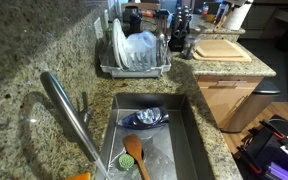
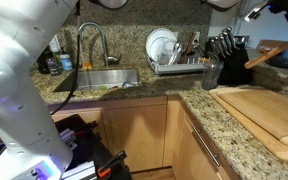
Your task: Open the tap and put the wooden spoon in the cup
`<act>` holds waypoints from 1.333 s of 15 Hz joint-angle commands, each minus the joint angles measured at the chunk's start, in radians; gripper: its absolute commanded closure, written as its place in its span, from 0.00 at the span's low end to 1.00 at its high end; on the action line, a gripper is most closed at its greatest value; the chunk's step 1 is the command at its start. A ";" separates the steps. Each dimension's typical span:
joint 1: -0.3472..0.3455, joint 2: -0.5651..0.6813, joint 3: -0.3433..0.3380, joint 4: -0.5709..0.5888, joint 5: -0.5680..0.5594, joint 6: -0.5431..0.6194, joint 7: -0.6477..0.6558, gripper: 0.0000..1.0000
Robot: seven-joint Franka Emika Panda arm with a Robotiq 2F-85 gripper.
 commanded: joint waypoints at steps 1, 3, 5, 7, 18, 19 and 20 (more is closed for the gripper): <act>0.116 -0.011 -0.034 0.012 -0.120 0.070 0.015 0.94; 0.196 -0.025 -0.041 -0.022 -0.197 0.132 0.019 0.94; 0.266 -0.030 -0.059 -0.052 -0.282 0.188 0.024 0.94; 0.252 -0.004 -0.038 -0.001 -0.264 0.150 0.022 0.77; 0.378 -0.077 -0.124 -0.099 -0.388 0.400 0.133 0.94; 0.398 -0.084 -0.147 -0.098 -0.414 0.429 0.151 0.94; 0.419 -0.090 -0.177 -0.101 -0.447 0.447 0.172 0.94</act>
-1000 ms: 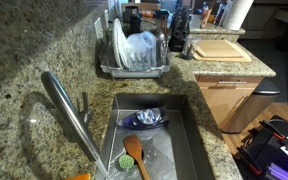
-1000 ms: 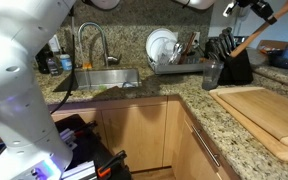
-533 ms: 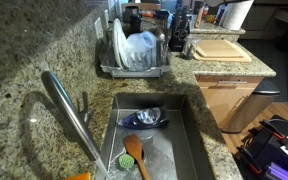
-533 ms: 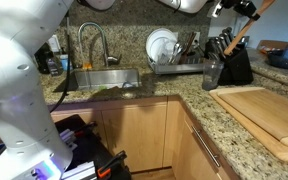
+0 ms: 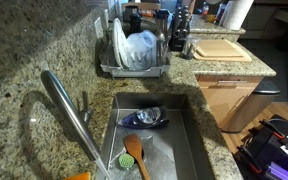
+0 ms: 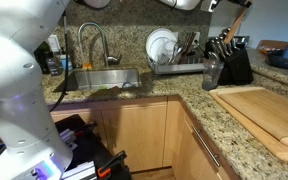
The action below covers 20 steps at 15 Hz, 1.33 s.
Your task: Open the tap and put the wooden spoon in the cup
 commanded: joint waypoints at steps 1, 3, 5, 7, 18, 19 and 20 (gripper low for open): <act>0.081 -0.072 -0.093 -0.078 -0.109 0.087 0.071 0.94; 0.047 -0.026 -0.060 -0.010 -0.059 0.032 0.036 0.77; 0.046 -0.023 -0.059 -0.010 -0.058 0.030 0.036 0.77; 0.046 -0.017 -0.058 -0.010 -0.058 0.030 0.036 0.77; 0.253 -0.250 -0.067 -0.207 -0.144 -0.287 -0.313 0.94; 0.267 -0.261 -0.077 -0.212 -0.153 -0.308 -0.310 0.94; 0.231 -0.194 -0.063 -0.137 -0.115 -0.275 -0.282 0.77</act>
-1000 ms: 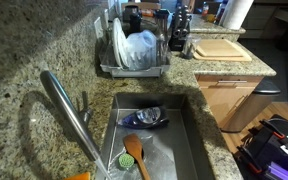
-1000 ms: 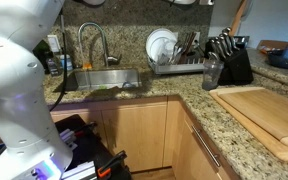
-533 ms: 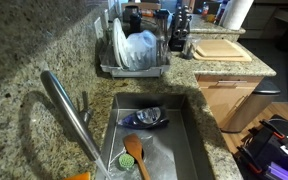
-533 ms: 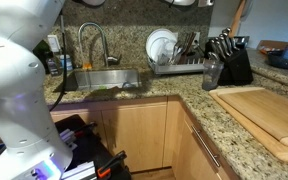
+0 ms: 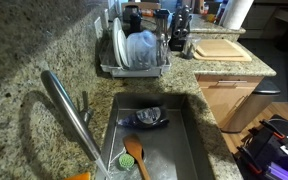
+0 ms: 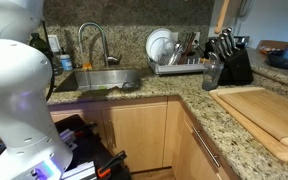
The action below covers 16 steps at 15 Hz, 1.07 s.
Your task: Open the tap and put the wooden spoon in the cup
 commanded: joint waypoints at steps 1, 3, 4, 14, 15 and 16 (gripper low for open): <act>0.011 -0.016 -0.003 -0.011 -0.007 -0.019 -0.004 0.77; 0.019 -0.033 -0.006 -0.027 -0.011 -0.024 -0.009 0.77; 0.019 -0.035 -0.007 -0.033 -0.011 -0.024 -0.009 0.94; 0.070 0.030 -0.074 -0.128 -0.218 0.204 0.332 0.77; 0.070 0.032 -0.073 -0.127 -0.215 0.203 0.332 0.77; 0.070 0.034 -0.073 -0.127 -0.214 0.203 0.332 0.77</act>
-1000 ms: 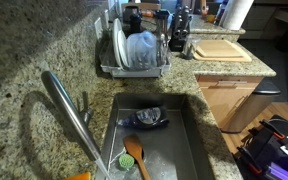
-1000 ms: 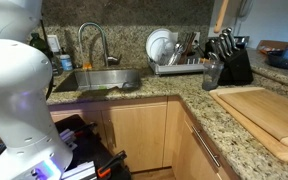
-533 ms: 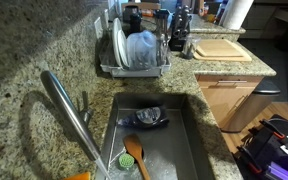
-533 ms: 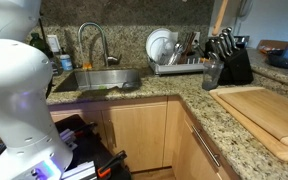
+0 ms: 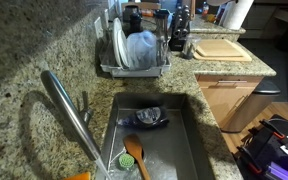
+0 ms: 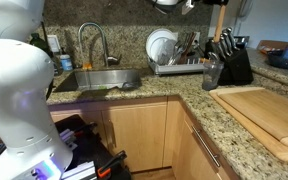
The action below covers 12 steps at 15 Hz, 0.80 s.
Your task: Open the tap and put the wooden spoon in the cup
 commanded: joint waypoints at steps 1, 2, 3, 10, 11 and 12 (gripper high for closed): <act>0.000 0.000 0.000 0.000 0.000 0.000 0.000 0.77; 0.000 0.000 0.000 0.001 0.000 0.000 0.000 0.94; 0.013 -0.011 -0.006 -0.019 -0.013 -0.003 0.007 0.94; -0.046 -0.098 0.137 -0.116 -0.185 -0.072 0.041 0.94; -0.070 -0.111 0.178 -0.131 -0.216 -0.089 0.044 0.94; -0.100 -0.118 0.222 -0.132 -0.240 -0.107 0.049 0.94</act>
